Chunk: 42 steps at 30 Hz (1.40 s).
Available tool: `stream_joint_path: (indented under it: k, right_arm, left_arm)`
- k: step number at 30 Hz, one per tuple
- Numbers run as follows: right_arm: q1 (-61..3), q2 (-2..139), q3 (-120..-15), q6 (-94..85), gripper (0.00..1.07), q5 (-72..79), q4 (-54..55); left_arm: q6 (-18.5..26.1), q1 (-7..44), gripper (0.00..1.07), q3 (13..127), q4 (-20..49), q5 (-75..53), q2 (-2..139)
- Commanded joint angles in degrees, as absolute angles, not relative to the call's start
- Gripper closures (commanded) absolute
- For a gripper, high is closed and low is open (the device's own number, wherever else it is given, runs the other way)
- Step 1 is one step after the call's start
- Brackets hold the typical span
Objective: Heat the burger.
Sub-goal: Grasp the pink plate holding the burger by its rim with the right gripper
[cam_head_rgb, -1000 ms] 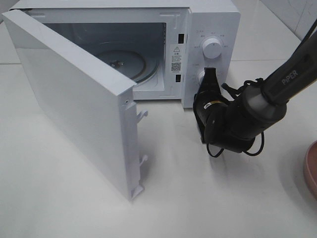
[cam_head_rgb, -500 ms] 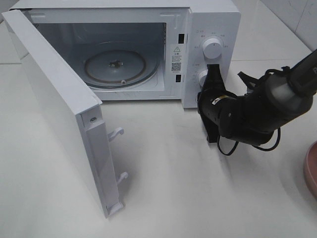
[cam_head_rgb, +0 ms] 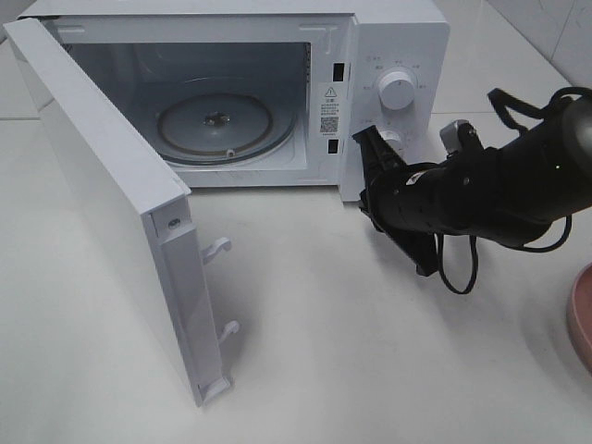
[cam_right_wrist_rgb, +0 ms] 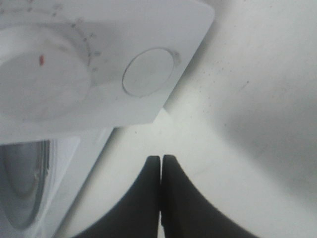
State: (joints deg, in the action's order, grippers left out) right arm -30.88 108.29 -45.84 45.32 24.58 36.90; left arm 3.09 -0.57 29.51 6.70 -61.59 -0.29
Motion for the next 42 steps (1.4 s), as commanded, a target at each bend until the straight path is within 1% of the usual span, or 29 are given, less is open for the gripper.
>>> stream_joint_path:
  k: [1,3,4,6,7,9,11,13,14,17,19,22,24,30,32,36,38,42]
  right_arm:
    - [-30.65,105.83,-45.55,37.13,1.07,19.25,34.84]
    - [-30.65,105.14,-45.55,34.49,1.07,17.30,33.92]
    - [-30.65,103.76,-45.55,30.54,1.07,13.01,31.97]
    - [-30.65,103.02,-45.55,28.42,1.07,10.71,30.94]
    - [-30.65,101.59,-45.55,25.15,1.07,6.82,28.65]
    - [-30.65,101.07,-45.55,23.55,1.07,5.04,27.50]
    - [-28.99,98.78,-45.55,18.96,1.07,-4.70,21.77]
    - [-28.48,98.20,-45.55,18.22,1.07,-6.65,20.17]
    - [-27.73,96.54,-45.55,16.50,1.06,-11.34,16.04]
    - [-27.39,95.68,-45.55,15.81,1.06,-13.12,14.38]
    - [-26.24,92.36,-45.61,12.72,1.04,-20.74,6.88]
    - [-25.67,91.62,-45.61,12.09,1.04,-22.00,5.90]
    - [-23.26,87.95,-45.61,10.49,1.03,-27.85,1.83]
    - [-21.26,84.40,-45.61,9.85,1.02,-33.80,-1.49]
    - [-19.14,80.96,-45.61,9.68,1.01,-39.53,-3.95]
    - [-17.42,79.70,-45.55,9.68,0.99,-43.54,-5.73]
    - [-15.41,79.07,-45.55,9.63,0.98,-47.33,-6.76]
    - [-13.75,78.55,-45.55,8.37,0.96,-49.90,-7.05]
  left_arm:
    - [3.04,-0.29,0.07,29.56,7.28,-61.08,-1.26]
    - [3.04,-0.29,0.07,29.56,7.28,-61.08,-1.26]
    - [3.04,-0.29,0.07,29.56,7.28,-61.08,-1.26]
    - [3.04,-0.29,0.07,29.56,7.28,-61.08,-1.26]
    - [3.04,-0.29,0.07,29.56,7.28,-61.08,-1.26]
    - [3.04,-0.29,0.07,29.56,7.28,-61.08,-1.26]
    - [3.04,-0.29,0.07,29.56,7.28,-61.08,-1.26]
    - [3.04,-0.29,0.07,29.56,7.28,-61.08,-1.26]
    - [3.04,-0.29,0.07,29.56,7.28,-61.08,-1.26]
    - [3.04,-0.29,0.07,29.56,7.28,-61.08,-1.26]
    - [3.04,-0.29,0.07,29.56,7.28,-61.08,-1.26]
    - [3.04,-0.29,0.07,29.56,7.28,-61.08,-1.26]
    - [3.04,-0.29,0.07,29.56,7.28,-61.08,-1.26]
    - [3.04,-0.29,0.07,29.56,7.28,-61.08,-1.26]
    - [3.04,-0.29,0.07,29.56,7.28,-61.08,-1.26]
    - [3.04,-0.29,0.07,29.56,7.28,-61.08,-1.26]
    - [3.04,-0.29,0.07,29.56,7.28,-61.08,-1.26]
    - [3.04,-0.29,0.07,29.56,7.28,-61.08,-1.26]
